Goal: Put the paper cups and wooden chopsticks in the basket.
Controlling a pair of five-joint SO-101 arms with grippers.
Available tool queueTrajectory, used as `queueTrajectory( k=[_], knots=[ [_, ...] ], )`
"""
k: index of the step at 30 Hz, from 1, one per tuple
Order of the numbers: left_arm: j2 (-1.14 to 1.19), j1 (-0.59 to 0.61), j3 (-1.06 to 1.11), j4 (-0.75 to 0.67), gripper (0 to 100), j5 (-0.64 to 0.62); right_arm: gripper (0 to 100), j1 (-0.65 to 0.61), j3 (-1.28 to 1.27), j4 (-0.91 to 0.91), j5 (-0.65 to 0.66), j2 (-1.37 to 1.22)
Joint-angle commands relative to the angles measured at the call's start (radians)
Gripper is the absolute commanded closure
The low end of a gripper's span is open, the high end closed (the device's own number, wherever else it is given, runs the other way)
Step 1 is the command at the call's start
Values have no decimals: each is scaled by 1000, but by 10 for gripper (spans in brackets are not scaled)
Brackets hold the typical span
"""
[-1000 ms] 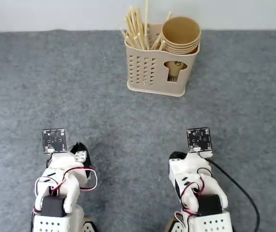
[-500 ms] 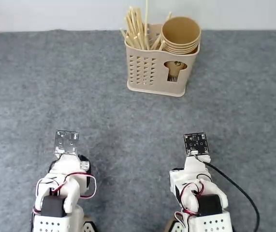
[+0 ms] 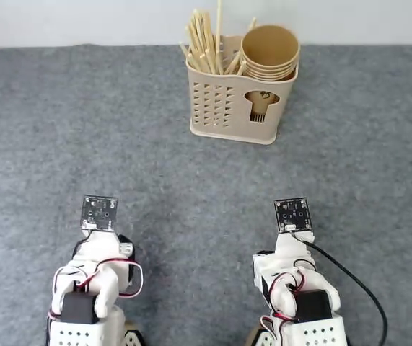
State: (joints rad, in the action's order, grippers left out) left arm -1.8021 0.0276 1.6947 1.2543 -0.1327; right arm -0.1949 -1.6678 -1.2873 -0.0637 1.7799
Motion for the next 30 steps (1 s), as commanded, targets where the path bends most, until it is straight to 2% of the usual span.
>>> queueTrajectory(
  k=[1, 5, 13, 30],
  knots=[
    [-14, 91, -10, 0, 984, 2, 990, 13, -15, -8, -3, 12],
    [-14, 127, -10, -44, 984, 2, 990, 13, -15, -8, -3, 12],
    [-14, 11, -10, 9, 984, 6, 990, 13, -15, -8, -3, 12],
    [-14, 8, -10, 8, 984, 6, 990, 13, -15, -8, -3, 12]
  ],
)
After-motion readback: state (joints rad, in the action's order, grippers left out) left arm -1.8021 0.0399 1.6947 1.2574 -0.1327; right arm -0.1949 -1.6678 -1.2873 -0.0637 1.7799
